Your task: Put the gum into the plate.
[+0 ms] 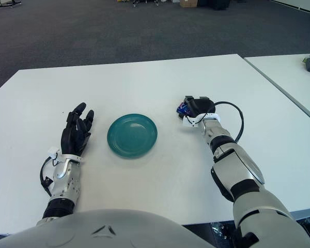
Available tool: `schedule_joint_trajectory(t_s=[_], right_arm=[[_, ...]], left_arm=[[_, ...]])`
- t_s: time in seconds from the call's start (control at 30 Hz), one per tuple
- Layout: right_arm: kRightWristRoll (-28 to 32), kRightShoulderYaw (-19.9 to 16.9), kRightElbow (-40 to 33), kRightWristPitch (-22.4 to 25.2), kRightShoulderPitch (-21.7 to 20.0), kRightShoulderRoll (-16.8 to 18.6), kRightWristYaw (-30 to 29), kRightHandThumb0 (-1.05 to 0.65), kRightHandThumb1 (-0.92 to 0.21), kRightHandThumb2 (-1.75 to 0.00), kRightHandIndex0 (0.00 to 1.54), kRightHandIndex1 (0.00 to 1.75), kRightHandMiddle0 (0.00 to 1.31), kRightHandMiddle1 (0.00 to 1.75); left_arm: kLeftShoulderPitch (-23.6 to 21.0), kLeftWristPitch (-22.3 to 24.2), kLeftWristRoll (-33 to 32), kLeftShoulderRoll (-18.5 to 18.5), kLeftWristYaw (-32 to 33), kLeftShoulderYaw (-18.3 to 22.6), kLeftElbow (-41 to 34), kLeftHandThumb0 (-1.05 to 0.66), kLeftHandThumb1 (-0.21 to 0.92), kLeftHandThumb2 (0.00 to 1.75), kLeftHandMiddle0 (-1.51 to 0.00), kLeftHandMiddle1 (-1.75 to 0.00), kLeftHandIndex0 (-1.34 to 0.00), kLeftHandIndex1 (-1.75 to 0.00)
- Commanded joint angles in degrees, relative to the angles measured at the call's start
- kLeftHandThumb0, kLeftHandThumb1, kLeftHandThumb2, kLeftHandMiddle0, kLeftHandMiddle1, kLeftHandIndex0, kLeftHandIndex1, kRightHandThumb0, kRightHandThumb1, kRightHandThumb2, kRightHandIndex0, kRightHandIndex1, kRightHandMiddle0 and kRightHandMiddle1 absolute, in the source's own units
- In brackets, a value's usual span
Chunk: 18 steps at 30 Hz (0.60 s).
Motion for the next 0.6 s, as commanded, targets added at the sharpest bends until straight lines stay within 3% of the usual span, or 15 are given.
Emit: schedule_joint_trajectory(t_s=[0.0,0.57], right_arm=[[0.8,0.4,2.0,-0.6,3.7,1.2,2.9,-0.41,-0.58,-0.98,0.83,1.75,0.42,1.75],[2.5,-0.9,0.2,-1.1,1.4,0.0,4.9,-0.4,-0.62,-0.93,0.79,1.75,0.39,1.75]], left_arm=[[2.2,-0.1,0.4,0.0,0.2,0.4,2.4,-0.78,0.92,0.77,-0.32,0.0,0.0,-0.67],[2.0,0.2,0.4,-0.1,0.5,0.6,2.4,-0.77,0.92,0.77,-0.33,-0.01,0.0,-0.68]])
